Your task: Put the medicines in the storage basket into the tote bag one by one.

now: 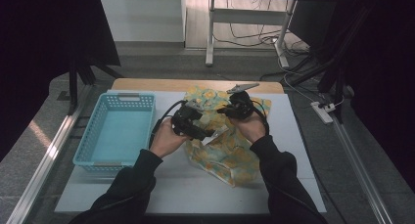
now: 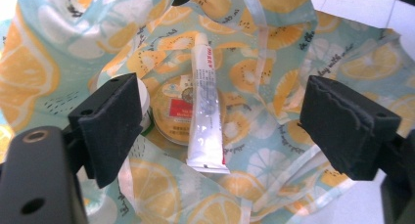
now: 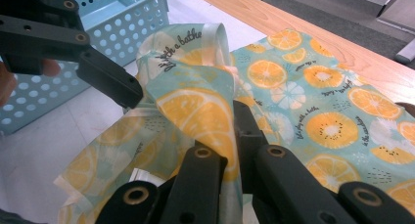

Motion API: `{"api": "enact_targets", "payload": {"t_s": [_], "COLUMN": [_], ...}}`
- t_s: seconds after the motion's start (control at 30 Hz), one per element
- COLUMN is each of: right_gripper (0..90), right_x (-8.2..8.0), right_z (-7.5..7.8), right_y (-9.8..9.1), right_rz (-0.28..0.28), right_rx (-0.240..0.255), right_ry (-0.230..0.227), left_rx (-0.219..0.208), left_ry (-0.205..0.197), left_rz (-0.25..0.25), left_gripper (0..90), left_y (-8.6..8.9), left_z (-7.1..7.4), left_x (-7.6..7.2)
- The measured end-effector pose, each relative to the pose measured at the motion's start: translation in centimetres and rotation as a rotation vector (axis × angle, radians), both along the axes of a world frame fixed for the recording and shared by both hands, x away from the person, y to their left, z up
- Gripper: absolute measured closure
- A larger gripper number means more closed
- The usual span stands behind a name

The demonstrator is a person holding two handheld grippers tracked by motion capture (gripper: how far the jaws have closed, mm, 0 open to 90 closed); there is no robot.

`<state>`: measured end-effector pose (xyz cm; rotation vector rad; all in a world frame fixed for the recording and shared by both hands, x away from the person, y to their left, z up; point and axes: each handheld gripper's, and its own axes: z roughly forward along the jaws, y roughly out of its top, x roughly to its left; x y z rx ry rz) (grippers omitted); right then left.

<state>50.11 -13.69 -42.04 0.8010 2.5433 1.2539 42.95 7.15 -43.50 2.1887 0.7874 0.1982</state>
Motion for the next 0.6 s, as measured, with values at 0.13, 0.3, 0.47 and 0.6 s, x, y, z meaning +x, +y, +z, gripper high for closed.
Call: {"api": "enact_targets", "payload": {"t_s": [0.13,0.3,0.47,0.6], "right_gripper": [89.6,89.6,89.6,89.6], "right_x": [-0.2,-0.4,-0.5,-0.6], "right_z": [0.2,0.3,0.4,0.3], "right_y": [0.0,-0.1,-0.2,-0.3], "right_rz": [0.005,0.015,0.02,0.018], "right_rx": [0.004,0.003,0.002,0.003], "right_ry": [0.0,-0.003,-0.003,0.001], "left_rx": [-0.02,-0.05,-0.056,-0.051], "left_ry": [-0.006,-0.01,-0.01,-0.012], "left_rz": [-0.004,-0.028,-0.058,-0.073], "left_gripper": [9.3,2.8,0.9,0.9], "left_y": [0.4,0.9,1.0,1.1], "left_z": [0.1,0.0,-0.2,-0.4], "left_x": [-0.7,-1.7,-2.7,-3.5]}}
